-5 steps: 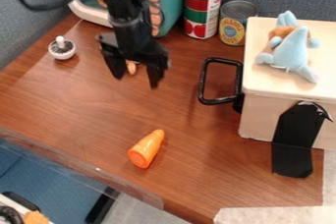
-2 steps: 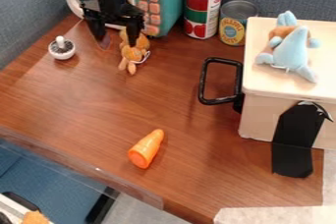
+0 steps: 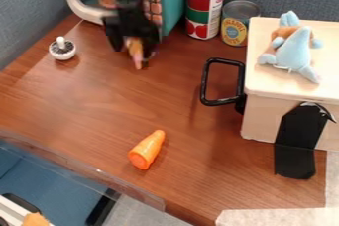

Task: Move the brown toy to the left bottom side of the table

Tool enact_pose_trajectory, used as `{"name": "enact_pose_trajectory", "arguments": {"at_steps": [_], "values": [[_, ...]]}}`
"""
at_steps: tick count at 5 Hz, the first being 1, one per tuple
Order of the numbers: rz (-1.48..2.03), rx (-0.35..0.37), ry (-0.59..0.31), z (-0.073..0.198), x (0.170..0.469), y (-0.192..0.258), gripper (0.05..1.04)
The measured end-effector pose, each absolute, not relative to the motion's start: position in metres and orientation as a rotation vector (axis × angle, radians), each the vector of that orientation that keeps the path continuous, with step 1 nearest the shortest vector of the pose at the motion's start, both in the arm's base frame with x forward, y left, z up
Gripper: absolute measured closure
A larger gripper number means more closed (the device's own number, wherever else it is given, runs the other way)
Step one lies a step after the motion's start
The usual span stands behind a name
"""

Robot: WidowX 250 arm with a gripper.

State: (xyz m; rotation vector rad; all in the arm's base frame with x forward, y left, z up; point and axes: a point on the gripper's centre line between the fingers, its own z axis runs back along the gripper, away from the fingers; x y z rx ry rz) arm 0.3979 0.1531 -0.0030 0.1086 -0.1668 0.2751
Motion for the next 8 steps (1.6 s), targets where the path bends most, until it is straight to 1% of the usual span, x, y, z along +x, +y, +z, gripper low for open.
{"name": "enact_pose_trajectory", "arguments": {"at_steps": [1, 2, 3, 4, 5, 6, 7, 8], "values": [[0.302, 0.099, -0.177, -0.007, 0.395, 0.151, 0.385], [0.308, 0.094, -0.195, -0.005, 0.392, 0.148, 0.537], [0.327, 0.077, -0.206, 0.016, 0.378, 0.145, 0.572], [0.358, 0.076, -0.280, 0.067, 0.355, 0.148, 0.574], [0.354, 0.071, -0.230, 0.076, 0.309, 0.145, 0.574], [0.332, 0.062, -0.168, 0.059, 0.258, 0.148, 0.574], [0.332, 0.069, -0.146, 0.041, 0.213, 0.156, 0.574], [0.340, 0.034, -0.155, 0.006, 0.201, 0.155, 0.574]]}}
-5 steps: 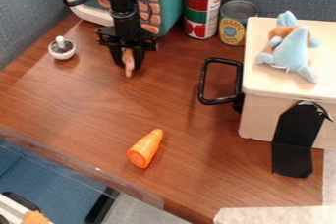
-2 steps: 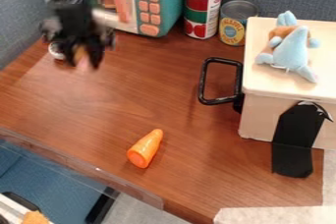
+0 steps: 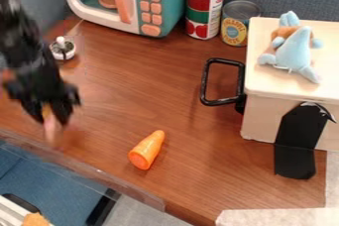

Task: Move the brown toy to the left bottom side of the table

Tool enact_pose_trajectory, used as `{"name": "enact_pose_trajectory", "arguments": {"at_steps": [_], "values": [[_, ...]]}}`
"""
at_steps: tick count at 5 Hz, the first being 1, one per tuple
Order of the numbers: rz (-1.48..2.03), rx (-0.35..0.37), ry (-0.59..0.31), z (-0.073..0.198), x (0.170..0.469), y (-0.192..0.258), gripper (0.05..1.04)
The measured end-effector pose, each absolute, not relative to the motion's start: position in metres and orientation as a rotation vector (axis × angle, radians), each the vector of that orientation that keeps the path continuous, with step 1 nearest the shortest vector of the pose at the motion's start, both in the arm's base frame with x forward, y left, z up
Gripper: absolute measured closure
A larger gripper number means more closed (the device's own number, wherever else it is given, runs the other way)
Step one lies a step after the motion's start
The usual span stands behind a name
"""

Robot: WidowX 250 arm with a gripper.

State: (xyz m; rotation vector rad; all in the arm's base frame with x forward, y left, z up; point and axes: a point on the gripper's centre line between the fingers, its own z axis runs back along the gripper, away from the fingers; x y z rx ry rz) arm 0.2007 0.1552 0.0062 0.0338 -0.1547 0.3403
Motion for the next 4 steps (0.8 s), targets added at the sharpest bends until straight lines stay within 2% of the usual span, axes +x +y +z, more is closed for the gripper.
{"name": "enact_pose_trajectory", "arguments": {"at_steps": [1, 2, 3, 4], "values": [[0.335, 0.044, -0.158, -0.010, 0.210, 0.155, 0.495], [0.328, 0.022, -0.167, -0.009, 0.216, 0.148, 0.189], [0.319, -0.007, -0.148, 0.010, 0.218, 0.139, 0.073], [0.285, -0.013, -0.164, 0.046, 0.221, 0.139, 0.077]]}}
